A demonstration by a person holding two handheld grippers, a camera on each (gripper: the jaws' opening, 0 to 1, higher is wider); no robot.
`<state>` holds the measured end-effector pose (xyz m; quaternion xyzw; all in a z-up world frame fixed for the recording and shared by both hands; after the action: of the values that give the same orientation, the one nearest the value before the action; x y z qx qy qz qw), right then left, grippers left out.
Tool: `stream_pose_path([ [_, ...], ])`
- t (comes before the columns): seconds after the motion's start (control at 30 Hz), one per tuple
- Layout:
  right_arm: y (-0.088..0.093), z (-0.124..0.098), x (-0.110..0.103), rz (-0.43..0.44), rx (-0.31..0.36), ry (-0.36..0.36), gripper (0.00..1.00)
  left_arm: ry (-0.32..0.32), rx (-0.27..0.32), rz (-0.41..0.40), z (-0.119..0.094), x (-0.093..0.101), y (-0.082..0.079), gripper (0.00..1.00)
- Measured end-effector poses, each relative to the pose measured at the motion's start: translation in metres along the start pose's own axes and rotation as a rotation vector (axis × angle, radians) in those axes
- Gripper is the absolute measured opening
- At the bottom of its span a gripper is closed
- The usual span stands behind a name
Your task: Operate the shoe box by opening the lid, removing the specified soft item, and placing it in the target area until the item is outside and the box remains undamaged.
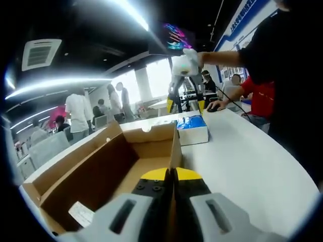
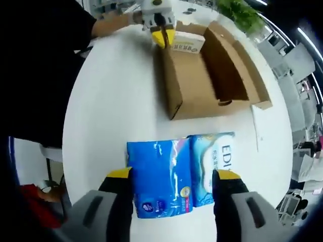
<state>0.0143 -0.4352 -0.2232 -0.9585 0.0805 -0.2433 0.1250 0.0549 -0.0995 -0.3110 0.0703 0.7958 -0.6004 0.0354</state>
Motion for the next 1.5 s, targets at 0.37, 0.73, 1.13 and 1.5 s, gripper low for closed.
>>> stream_pose_path([
  [0.37,-0.102,-0.02,0.033,-0.201,0.158,0.127,0.56,0.004,0.004,0.003,-0.002,0.001,0.003,0.03],
  [0.73,-0.178,0.016,0.047,-0.319,0.213,0.081,0.56,-0.011,0.0,0.045,-0.002,0.006,0.005,0.04],
  [1.13,-0.237,0.066,0.044,-0.489,0.247,0.012,0.56,-0.011,0.001,0.048,-0.002,0.005,0.012,0.04],
  [1.5,-0.264,0.108,0.039,-0.557,0.319,-0.076,0.56,-0.012,0.001,0.048,0.001,0.005,0.012,0.04],
])
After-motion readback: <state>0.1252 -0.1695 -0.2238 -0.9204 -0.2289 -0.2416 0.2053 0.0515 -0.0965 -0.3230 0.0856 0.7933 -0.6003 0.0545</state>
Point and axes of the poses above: the point that each gripper's makers call its tool centre point, and the gripper's own axes: z roughly forward along the fingers, x roughly to its right, y roughly out of its underside, the point moved 10 cm from there along -z, roughly backward along the fingers, and after that the axes turned 12 degrees about y, right-handed, at the moved point
